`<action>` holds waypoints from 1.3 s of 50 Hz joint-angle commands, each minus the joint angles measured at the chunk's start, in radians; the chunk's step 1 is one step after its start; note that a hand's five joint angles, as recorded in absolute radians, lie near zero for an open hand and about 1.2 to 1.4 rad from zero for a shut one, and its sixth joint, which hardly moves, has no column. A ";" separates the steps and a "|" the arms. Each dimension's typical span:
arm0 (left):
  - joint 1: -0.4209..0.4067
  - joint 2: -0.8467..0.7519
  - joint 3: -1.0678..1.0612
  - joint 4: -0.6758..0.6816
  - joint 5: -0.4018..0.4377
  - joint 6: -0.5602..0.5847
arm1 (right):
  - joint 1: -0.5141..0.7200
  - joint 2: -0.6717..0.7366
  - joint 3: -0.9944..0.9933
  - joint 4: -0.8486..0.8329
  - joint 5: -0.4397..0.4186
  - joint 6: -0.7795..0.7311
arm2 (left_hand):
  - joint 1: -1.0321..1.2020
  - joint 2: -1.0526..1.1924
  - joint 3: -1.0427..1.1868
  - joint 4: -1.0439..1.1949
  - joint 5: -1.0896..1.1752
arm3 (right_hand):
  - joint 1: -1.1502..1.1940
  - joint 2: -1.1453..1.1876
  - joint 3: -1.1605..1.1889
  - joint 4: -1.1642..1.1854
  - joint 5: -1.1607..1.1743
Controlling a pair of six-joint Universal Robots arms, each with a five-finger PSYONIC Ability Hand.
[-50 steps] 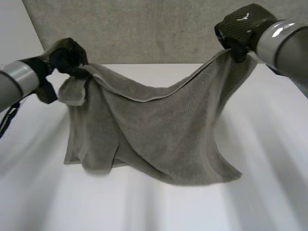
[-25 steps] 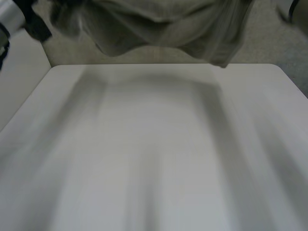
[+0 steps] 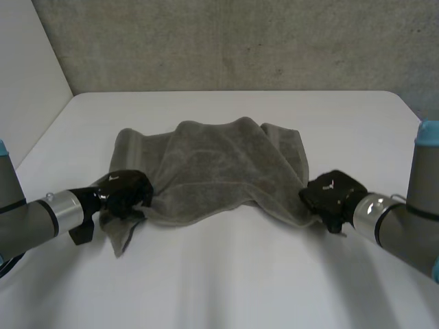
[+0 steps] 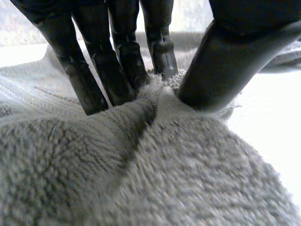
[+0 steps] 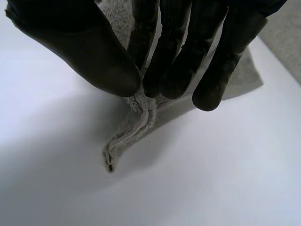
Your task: Fold the towel.
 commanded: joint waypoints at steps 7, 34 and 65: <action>0.020 0.095 -0.009 -0.074 -0.055 0.027 | -0.025 -0.048 0.118 -0.080 -0.049 0.011 | -0.564 -0.557 -0.562 -0.551 -0.570 | 0.057 0.065 0.051 0.049 0.055; -0.166 0.512 -0.506 0.243 -0.572 0.043 | -0.030 -0.050 0.172 -0.123 -0.049 0.017 | -0.934 -0.927 -0.932 -0.921 -0.940 | 0.057 0.065 0.051 0.049 0.055; -0.160 0.325 -0.501 0.404 -0.584 0.043 | -0.033 -0.050 0.189 -0.144 -0.043 0.019 | -0.887 -0.880 -0.885 -0.874 -0.893 | 0.057 0.065 0.051 0.049 0.055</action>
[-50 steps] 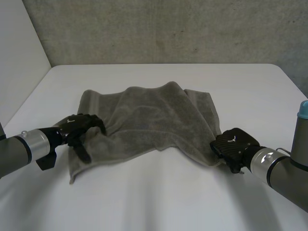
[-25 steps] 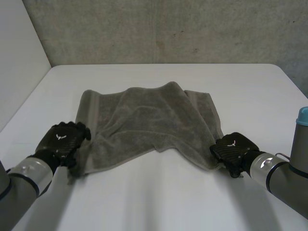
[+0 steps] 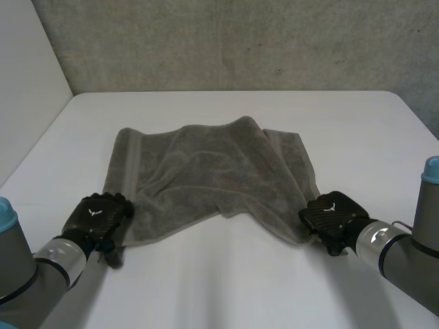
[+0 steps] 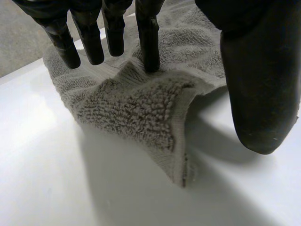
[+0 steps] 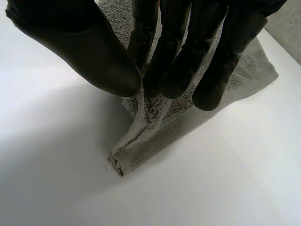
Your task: Fold the towel.
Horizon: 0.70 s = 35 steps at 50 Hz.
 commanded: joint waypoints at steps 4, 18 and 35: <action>0.018 -0.003 0.020 0.072 -0.020 0.000 | -0.005 0.000 -0.004 -0.006 0.007 0.001 | 0.050 0.053 0.054 0.052 0.046 | 0.057 0.065 0.051 0.049 0.054; 0.027 0.026 0.023 0.081 -0.048 -0.002 | -0.022 -0.003 -0.006 -0.006 0.011 0.001 | 0.129 0.132 0.133 0.132 0.125 | 0.057 0.065 0.051 0.049 0.054; 0.052 0.068 0.019 0.102 0.001 -0.005 | -0.028 -0.023 -0.009 -0.006 0.014 0.007 | 1.112 1.115 1.117 1.115 1.109 | 0.057 0.065 0.051 0.049 0.054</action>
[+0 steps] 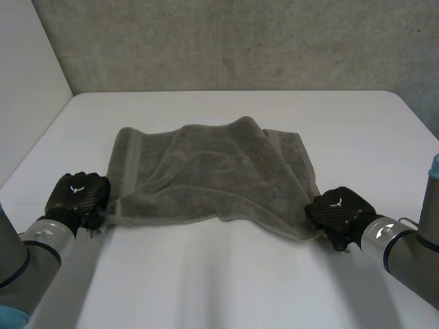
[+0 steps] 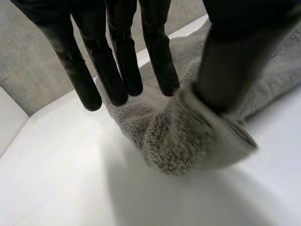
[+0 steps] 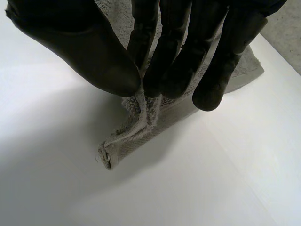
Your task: Fold the towel.
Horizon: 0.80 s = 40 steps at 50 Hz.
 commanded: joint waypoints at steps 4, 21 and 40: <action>0.037 0.108 0.000 -0.008 0.089 -0.006 | -0.032 -0.041 -0.024 0.009 0.004 0.047 | 0.424 0.410 0.416 0.410 0.421 | 0.057 0.065 0.051 0.049 0.054; 0.091 0.367 0.195 -0.167 0.158 -0.105 | -0.167 -0.219 -0.424 0.349 -0.100 0.242 | 0.424 0.410 0.416 0.410 0.421 | 0.057 0.065 0.051 0.049 0.054; 0.264 0.412 0.046 -0.405 0.467 -0.124 | -0.263 -0.411 -0.420 0.559 -0.109 -0.039 | 0.424 0.410 0.416 0.410 0.421 | 0.057 0.065 0.051 0.049 0.054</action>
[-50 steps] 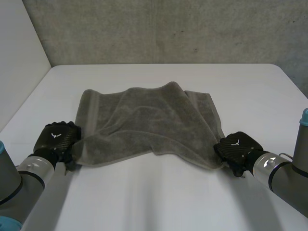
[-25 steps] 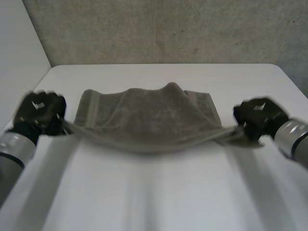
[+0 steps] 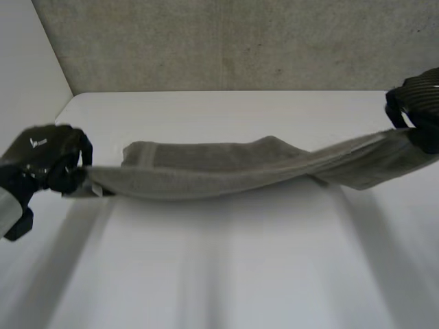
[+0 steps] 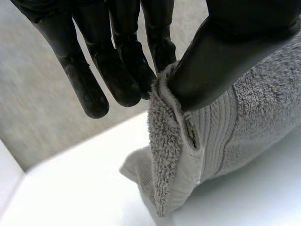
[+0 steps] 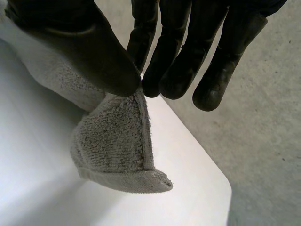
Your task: Fold the towel.
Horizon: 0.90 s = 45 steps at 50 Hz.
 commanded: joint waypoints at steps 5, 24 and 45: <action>0.120 -0.010 -0.011 -0.022 0.185 -0.005 | -0.038 0.008 0.015 -0.004 -0.013 -0.061 | 0.109 0.051 0.053 0.037 0.088 | 0.057 0.065 0.051 0.049 0.054; -0.057 -0.633 0.461 0.001 0.098 -0.054 | 0.210 0.563 -0.217 -0.221 0.211 -0.114 | 0.109 0.051 0.053 0.037 0.088 | 0.057 0.065 0.051 0.049 0.054; -0.144 -1.036 1.021 -0.001 -0.056 -0.053 | 0.261 0.841 -0.369 -0.598 0.407 -0.103 | 0.109 0.051 0.053 0.037 0.088 | 0.057 0.065 0.051 0.049 0.054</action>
